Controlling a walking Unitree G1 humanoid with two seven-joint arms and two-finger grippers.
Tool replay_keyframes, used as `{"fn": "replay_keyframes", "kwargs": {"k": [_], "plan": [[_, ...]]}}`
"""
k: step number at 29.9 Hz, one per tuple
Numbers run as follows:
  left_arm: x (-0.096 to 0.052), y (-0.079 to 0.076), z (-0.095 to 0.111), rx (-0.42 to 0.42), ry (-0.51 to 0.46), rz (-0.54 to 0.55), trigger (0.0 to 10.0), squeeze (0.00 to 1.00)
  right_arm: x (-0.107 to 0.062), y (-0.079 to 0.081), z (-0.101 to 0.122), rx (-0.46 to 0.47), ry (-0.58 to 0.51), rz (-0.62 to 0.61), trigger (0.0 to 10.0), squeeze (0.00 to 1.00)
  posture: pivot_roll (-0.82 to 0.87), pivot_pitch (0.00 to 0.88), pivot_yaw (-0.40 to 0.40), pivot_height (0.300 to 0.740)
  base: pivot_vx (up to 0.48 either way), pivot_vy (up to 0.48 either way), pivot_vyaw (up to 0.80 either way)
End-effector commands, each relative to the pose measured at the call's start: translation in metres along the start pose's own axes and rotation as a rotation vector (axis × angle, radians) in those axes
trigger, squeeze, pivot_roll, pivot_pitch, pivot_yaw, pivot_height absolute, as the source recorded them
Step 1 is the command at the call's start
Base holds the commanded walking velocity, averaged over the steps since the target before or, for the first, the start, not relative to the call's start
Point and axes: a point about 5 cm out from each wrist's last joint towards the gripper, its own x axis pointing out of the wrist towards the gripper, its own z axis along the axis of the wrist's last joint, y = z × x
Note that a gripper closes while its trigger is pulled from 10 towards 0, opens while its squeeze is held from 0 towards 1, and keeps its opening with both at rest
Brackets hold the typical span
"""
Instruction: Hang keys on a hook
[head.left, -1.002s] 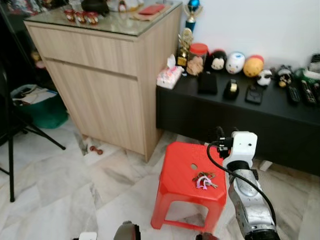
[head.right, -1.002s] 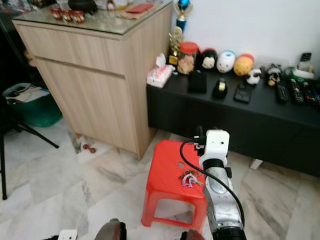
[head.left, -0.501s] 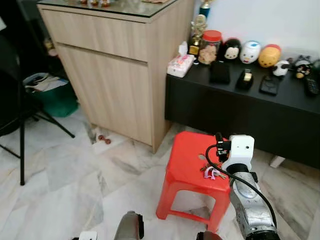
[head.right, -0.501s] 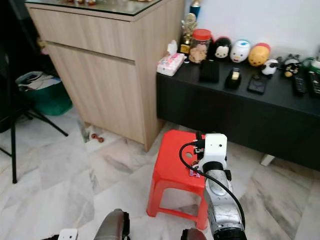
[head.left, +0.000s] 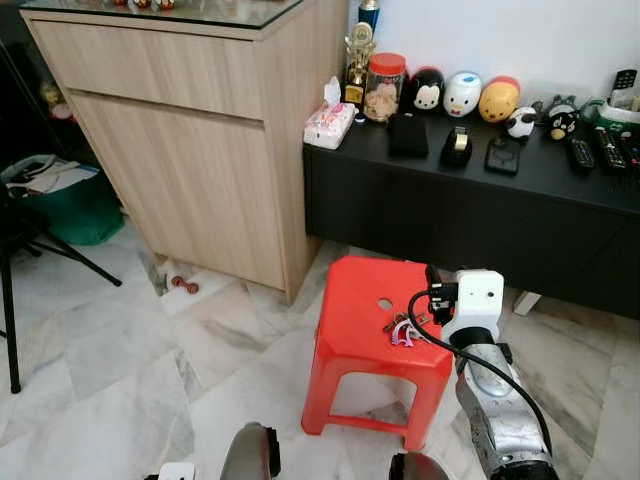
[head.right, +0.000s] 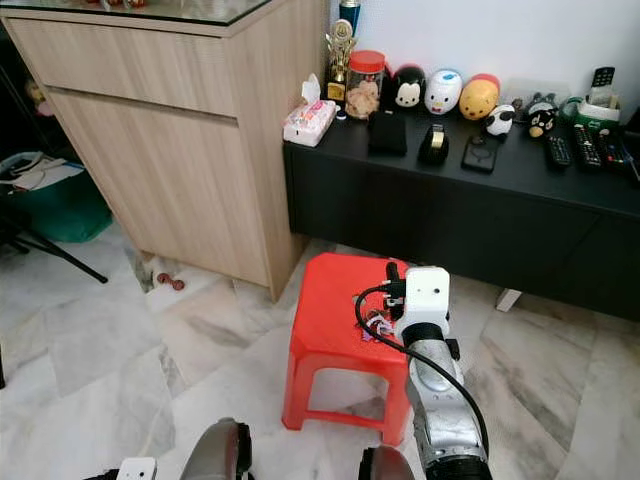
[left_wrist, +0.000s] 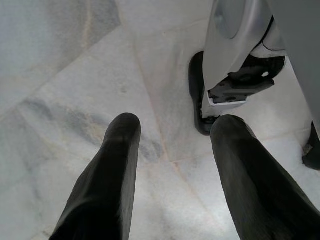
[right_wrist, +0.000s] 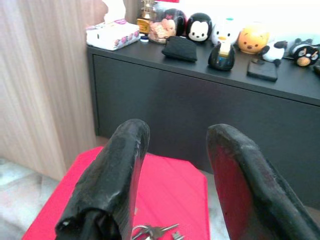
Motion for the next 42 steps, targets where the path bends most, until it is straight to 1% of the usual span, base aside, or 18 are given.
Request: {"fn": "replay_keyframes", "kwargs": {"k": [1, 8, 12, 18, 19, 20, 22, 23, 25, 27, 28, 30, 32, 33, 34, 36, 38, 42], "plan": [[-0.001, 0.000, -0.008, -0.011, 0.024, -0.001, 10.0, 0.00, -0.002, 0.001, -0.002, 0.001, 0.011, 0.001, 10.0, 0.00, 0.10, 0.072, -0.004, 0.609, 0.000, 0.000, 0.00], [-0.002, 0.000, -0.010, 0.008, 0.038, -0.005, 10.0, 0.00, -0.001, 0.000, -0.006, -0.010, 0.046, -0.008, 10.0, 0.00, 0.10, 0.066, -0.005, 0.604, 0.000, 0.000, 0.00], [-0.002, 0.000, -0.010, 0.013, 0.038, -0.006, 10.0, 0.00, -0.001, -0.001, -0.006, -0.006, 0.037, -0.007, 10.0, 0.00, 0.10, 0.063, -0.005, 0.584, 0.000, 0.000, 0.00], [-0.002, 0.001, -0.008, 0.021, 0.014, 0.012, 10.0, 0.00, -0.001, 0.002, -0.004, 0.011, 0.025, 0.003, 10.0, 0.00, 0.10, 0.061, -0.004, 0.584, 0.000, 0.000, 0.00], [-0.002, 0.002, -0.006, 0.024, -0.006, 0.027, 10.0, 0.00, -0.002, 0.003, -0.004, 0.016, 0.023, 0.006, 10.0, 0.00, 0.10, 0.061, -0.004, 0.584, 0.000, 0.000, 0.00], [-0.002, 0.011, 0.002, 0.039, -0.050, 0.101, 10.0, 0.00, -0.001, 0.003, -0.004, 0.020, 0.020, 0.013, 10.0, 0.00, 0.10, 0.062, -0.005, 0.584, 0.000, 0.000, 0.00], [-0.002, 0.019, 0.008, 0.051, -0.084, 0.159, 10.0, 0.00, -0.001, 0.004, -0.004, 0.020, 0.020, 0.017, 10.0, 0.00, 0.10, 0.064, -0.005, 0.584, 0.000, 0.000, 0.00], [-0.003, 0.025, 0.016, 0.057, -0.127, 0.207, 10.0, 0.00, -0.001, 0.004, -0.004, 0.016, 0.023, 0.022, 10.0, 0.00, 0.10, 0.066, -0.006, 0.584, 0.000, 0.000, 0.00], [-0.003, 0.029, 0.026, 0.079, -0.176, 0.242, 10.0, 0.00, -0.002, 0.004, -0.005, 0.014, 0.027, 0.023, 10.0, 0.00, 0.10, 0.068, -0.006, 0.584, 0.000, 0.000, 0.00], [-0.004, 0.035, 0.036, 0.080, -0.219, 0.283, 10.0, 0.00, -0.002, 0.003, -0.005, 0.015, 0.029, 0.022, 10.0, 0.00, 0.10, 0.070, -0.007, 0.584, 0.000, 0.000, 0.00], [-0.005, 0.039, 0.047, 0.064, -0.270, 0.299, 10.0, 0.00, -0.002, 0.004, -0.006, 0.015, 0.032, 0.024, 10.0, 0.00, 0.10, 0.071, -0.007, 0.584, 0.000, 0.000, 0.00], [-0.005, 0.036, 0.062, 0.008, -0.353, 0.251, 10.0, 0.00, -0.002, 0.004, -0.006, 0.017, 0.033, 0.028, 10.0, 0.00, 0.10, 0.073, -0.006, 0.584, 0.000, 0.000, 0.00], [-0.007, 0.027, 0.080, 0.013, -0.453, 0.195, 10.0, 0.00, -0.003, 0.005, -0.007, 0.020, 0.034, 0.032, 10.0, 0.00, 0.10, 0.076, -0.006, 0.584, 0.000, 0.000, 0.00], [-0.007, 0.027, 0.080, 0.013, -0.453, 0.195, 10.0, 0.00, -0.003, 0.005, -0.007, 0.020, 0.034, 0.032, 10.0, 0.00, 0.10, 0.076, -0.006, 0.584, 0.000, 0.000, 0.00], [-0.008, 0.018, 0.096, 0.002, -0.537, 0.150, 10.0, 0.00, -0.003, 0.005, -0.008, 0.020, 0.041, 0.033, 10.0, 0.00, 0.10, 0.079, -0.007, 0.584, 0.000, 0.000, 0.00], [-0.009, 0.016, 0.100, -0.011, -0.560, 0.140, 10.0, 0.00, -0.003, 0.005, -0.009, 0.020, 0.044, 0.033, 10.0, 0.00, 0.10, 0.079, -0.007, 0.584, 0.000, 0.000, 0.00], [-0.012, 0.009, 0.112, -0.093, -0.629, 0.087, 10.0, 0.00, -0.005, 0.005, -0.010, 0.024, 0.051, 0.034, 10.0, 0.00, 0.10, 0.080, -0.008, 0.584, 0.000, 0.000, 0.00], [-0.013, 0.008, 0.114, -0.141, -0.652, 0.074, 10.0, 0.00, -0.005, 0.006, -0.011, 0.026, 0.054, 0.041, 10.0, 0.00, 0.11, 0.083, -0.010, 0.584, 0.000, 0.000, 0.00]]}}
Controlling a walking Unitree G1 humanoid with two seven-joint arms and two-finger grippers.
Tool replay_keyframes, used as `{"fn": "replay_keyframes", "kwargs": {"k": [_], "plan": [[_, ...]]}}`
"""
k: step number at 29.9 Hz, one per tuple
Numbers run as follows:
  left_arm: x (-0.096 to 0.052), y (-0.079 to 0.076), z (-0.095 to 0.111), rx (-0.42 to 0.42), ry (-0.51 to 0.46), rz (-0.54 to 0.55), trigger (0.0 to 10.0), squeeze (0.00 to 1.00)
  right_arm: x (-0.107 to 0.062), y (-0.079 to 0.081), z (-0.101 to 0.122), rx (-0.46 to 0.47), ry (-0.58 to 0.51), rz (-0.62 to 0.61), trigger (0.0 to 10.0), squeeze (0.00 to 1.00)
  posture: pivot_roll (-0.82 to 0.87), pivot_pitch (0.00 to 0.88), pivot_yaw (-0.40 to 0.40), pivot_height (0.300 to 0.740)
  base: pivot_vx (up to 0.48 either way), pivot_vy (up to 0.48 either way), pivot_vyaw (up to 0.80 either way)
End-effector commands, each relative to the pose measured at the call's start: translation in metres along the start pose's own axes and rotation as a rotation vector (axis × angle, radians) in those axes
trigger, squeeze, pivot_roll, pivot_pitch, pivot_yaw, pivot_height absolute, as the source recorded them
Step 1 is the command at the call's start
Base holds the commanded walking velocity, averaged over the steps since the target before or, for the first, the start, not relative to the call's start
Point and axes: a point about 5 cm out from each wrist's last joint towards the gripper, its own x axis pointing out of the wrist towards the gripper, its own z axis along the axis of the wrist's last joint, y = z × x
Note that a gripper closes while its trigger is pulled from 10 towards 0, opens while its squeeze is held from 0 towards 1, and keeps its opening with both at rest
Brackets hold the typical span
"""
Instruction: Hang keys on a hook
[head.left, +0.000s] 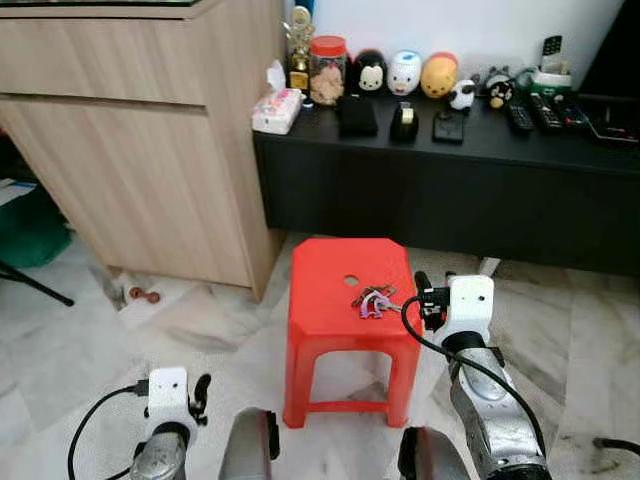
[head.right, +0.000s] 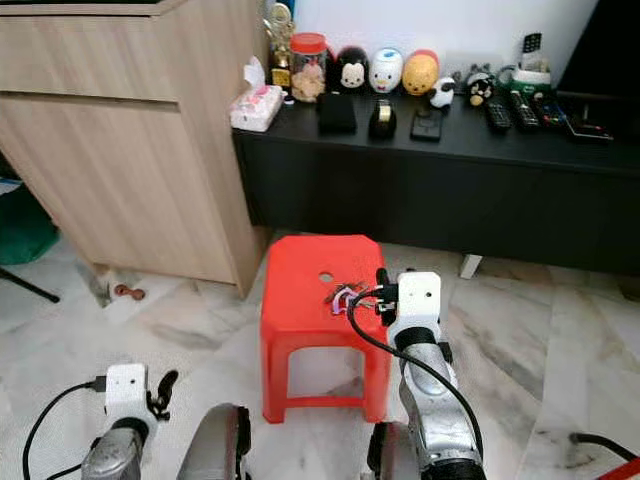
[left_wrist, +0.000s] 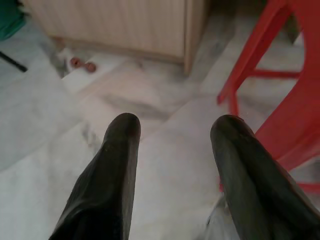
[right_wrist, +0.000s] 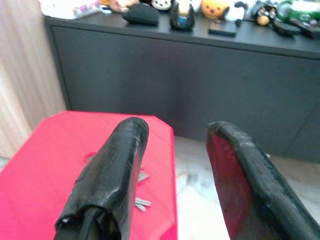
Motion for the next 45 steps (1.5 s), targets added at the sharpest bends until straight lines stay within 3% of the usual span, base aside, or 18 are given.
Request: {"fn": "replay_keyframes", "kwargs": {"k": [1, 11, 21, 39, 45], "plan": [[-0.004, 0.004, -0.008, -0.037, 0.029, 0.023, 10.0, 0.00, -0.001, 0.001, -0.005, 0.002, 0.027, 0.008, 10.0, 0.00, 0.11, 0.083, -0.008, 0.584, 0.000, 0.000, 0.00], [-0.007, 0.005, -0.010, -0.041, 0.026, 0.029, 10.0, 0.00, -0.002, 0.001, -0.008, -0.046, 0.048, 0.023, 10.0, 0.00, 0.11, 0.088, -0.004, 0.584, 0.051, 0.000, 0.00], [-0.007, 0.009, -0.010, -0.019, 0.033, 0.045, 10.0, 0.00, -0.003, 0.005, -0.006, 0.010, 0.040, 0.053, 10.0, 0.00, 0.11, 0.087, -0.003, 0.584, 0.279, 0.000, 0.52], [-0.007, 0.007, -0.012, -0.022, 0.040, 0.036, 10.0, 0.00, -0.009, 0.005, -0.020, -0.026, 0.103, 0.092, 10.0, 0.00, 0.11, 0.091, -0.004, 0.584, 0.306, 0.000, 0.00], [-0.008, 0.007, -0.014, -0.030, 0.048, 0.032, 10.0, 0.00, -0.013, 0.004, -0.023, -0.027, 0.116, 0.105, 10.0, 0.00, 0.11, 0.095, -0.003, 0.584, 0.000, 0.000, 0.74]]}}
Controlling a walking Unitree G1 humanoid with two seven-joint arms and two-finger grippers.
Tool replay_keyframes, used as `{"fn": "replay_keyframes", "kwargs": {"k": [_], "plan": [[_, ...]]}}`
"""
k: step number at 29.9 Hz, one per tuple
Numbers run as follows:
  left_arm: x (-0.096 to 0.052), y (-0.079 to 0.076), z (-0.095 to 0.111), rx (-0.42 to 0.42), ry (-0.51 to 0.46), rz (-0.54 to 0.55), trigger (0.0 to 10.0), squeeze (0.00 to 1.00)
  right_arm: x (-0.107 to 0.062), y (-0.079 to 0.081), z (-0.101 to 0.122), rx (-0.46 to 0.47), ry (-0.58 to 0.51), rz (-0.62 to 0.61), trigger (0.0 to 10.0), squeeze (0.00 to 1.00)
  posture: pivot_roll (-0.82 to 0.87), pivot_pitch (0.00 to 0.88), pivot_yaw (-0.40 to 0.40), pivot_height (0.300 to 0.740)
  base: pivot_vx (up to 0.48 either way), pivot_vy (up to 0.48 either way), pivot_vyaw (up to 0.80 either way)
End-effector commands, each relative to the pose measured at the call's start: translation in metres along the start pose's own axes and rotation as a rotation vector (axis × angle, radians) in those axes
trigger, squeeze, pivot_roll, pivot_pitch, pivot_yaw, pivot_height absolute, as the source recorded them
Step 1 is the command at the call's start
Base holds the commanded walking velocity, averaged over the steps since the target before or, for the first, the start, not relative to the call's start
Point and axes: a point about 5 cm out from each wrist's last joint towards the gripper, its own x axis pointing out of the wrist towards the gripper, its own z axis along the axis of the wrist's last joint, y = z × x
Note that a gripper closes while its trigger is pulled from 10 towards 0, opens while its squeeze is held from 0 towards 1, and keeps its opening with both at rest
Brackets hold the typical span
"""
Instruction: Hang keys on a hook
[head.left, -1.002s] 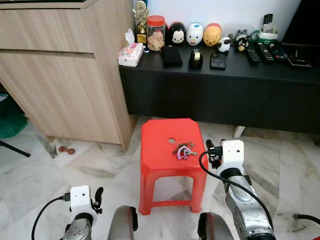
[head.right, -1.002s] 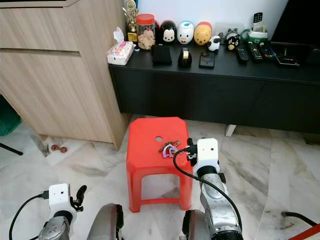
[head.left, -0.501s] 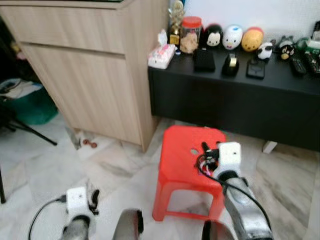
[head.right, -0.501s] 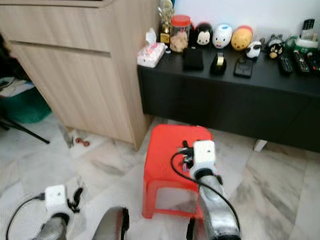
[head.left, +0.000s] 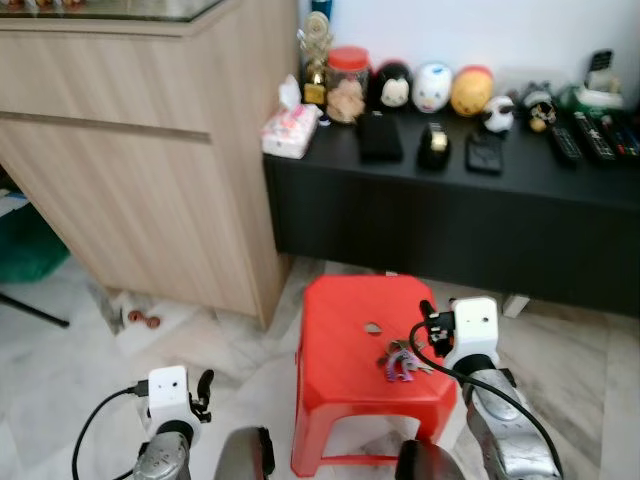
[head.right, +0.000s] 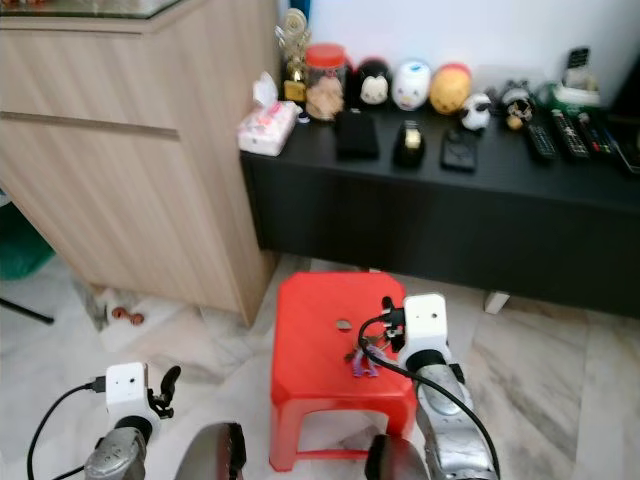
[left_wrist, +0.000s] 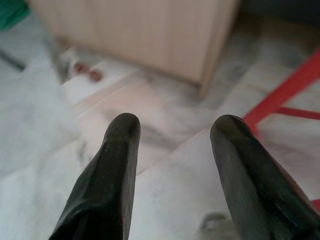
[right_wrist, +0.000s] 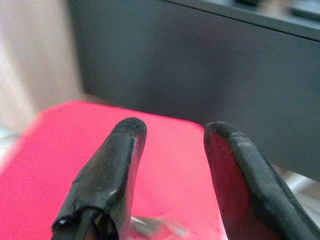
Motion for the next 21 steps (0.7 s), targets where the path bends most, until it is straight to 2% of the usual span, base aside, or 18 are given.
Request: {"fn": "replay_keyframes", "kwargs": {"k": [1, 3, 21], "plan": [[-0.005, 0.004, -0.009, -0.007, 0.037, 0.010, 10.0, 0.00, -0.001, 0.003, 0.001, 0.003, -0.001, 0.019, 10.0, 0.00, 0.11, 0.095, -0.003, 0.584, 0.000, 0.000, 0.49], [-0.005, 0.004, -0.010, -0.007, 0.040, 0.009, 10.0, 0.00, -0.001, 0.003, 0.001, -0.004, -0.003, 0.022, 10.0, 0.00, 0.11, 0.095, -0.003, 0.584, 0.000, 0.000, 0.49], [-0.007, 0.002, -0.014, -0.007, 0.060, -0.017, 10.0, 0.00, -0.008, -0.001, -0.010, -0.007, 0.041, 0.034, 10.0, 0.00, 0.11, 0.095, -0.002, 0.584, 0.000, 0.000, 0.00]]}}
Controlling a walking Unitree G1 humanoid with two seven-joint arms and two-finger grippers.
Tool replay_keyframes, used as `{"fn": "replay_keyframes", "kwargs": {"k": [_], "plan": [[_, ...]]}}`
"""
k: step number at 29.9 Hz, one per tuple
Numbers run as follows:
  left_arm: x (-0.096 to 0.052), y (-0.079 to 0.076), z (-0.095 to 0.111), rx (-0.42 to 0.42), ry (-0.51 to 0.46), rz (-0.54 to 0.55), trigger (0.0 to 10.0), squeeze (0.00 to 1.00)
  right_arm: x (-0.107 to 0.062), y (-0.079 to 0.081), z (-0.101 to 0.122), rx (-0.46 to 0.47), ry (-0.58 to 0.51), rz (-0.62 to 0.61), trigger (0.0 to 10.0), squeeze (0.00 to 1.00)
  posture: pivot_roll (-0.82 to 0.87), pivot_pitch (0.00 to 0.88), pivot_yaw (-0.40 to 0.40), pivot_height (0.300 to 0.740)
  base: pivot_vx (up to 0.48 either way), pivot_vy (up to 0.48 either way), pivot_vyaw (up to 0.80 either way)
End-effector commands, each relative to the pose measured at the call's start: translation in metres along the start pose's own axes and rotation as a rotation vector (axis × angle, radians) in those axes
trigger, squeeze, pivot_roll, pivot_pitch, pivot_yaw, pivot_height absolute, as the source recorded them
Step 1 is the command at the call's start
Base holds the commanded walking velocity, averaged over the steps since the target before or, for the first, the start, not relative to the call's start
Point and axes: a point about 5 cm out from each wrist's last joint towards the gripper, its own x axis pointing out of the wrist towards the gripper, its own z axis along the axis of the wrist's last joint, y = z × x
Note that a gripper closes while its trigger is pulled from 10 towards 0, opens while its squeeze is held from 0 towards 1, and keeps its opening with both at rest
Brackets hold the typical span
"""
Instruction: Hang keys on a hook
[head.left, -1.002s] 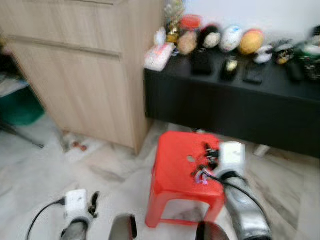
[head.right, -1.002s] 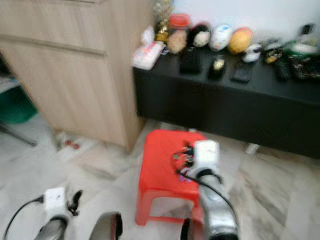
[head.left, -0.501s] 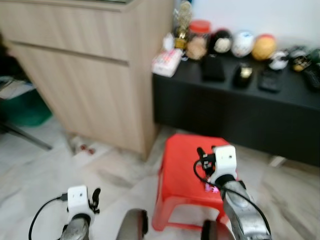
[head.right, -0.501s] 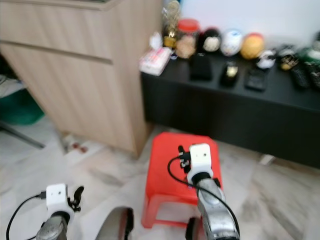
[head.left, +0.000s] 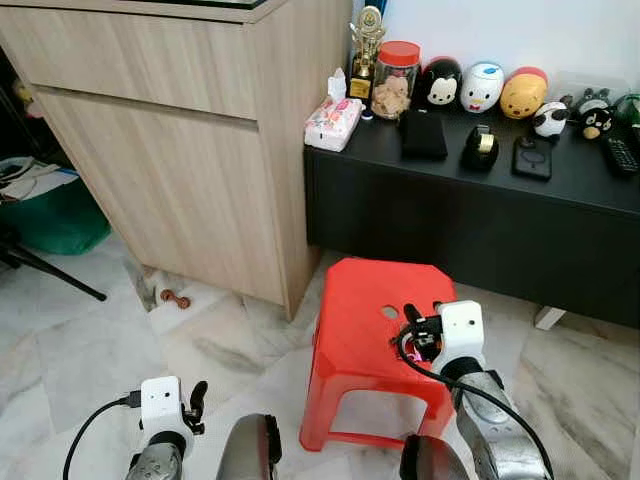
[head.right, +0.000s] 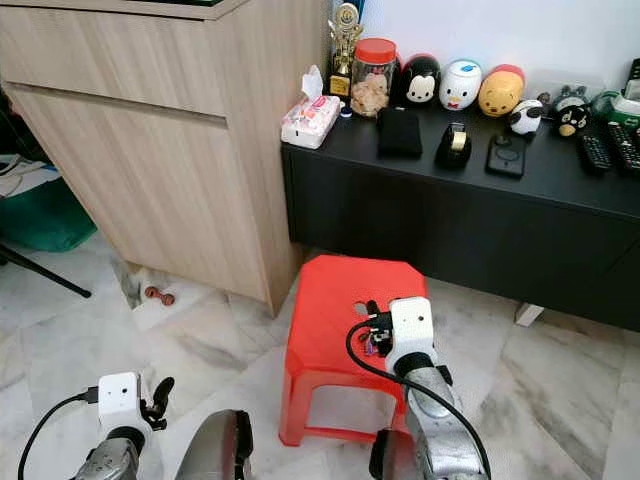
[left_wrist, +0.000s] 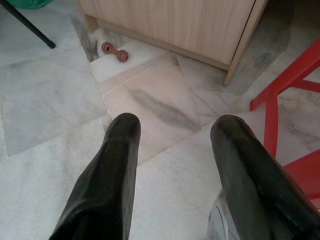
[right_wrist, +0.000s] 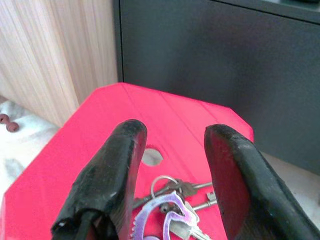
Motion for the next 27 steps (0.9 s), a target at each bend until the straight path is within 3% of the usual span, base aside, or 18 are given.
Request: {"fn": "replay_keyframes", "kwargs": {"k": [1, 17, 27], "plan": [[-0.0020, -0.0013, -0.0057, -0.001, 0.029, -0.010, 10.0, 0.00, -0.0015, 0.0001, -0.0032, -0.012, 0.020, 0.016, 10.0, 0.00, 0.11, 0.096, -0.002, 0.584, 0.000, 0.000, 0.00], [-0.0012, -0.0021, -0.0045, 0.003, 0.026, -0.021, 10.0, 0.00, -0.0025, 0.0002, -0.0045, -0.010, 0.015, 0.029, 10.0, 0.00, 0.11, 0.098, 0.000, 0.584, 0.000, 0.000, 0.75], [-0.0009, -0.0086, -0.0055, 0.008, 0.036, -0.057, 10.0, 0.00, 0.0012, -0.0050, -0.0048, 0.038, 0.019, -0.019, 10.0, 0.00, 0.11, 0.101, 0.000, 0.584, 0.000, 0.000, 0.00]]}}
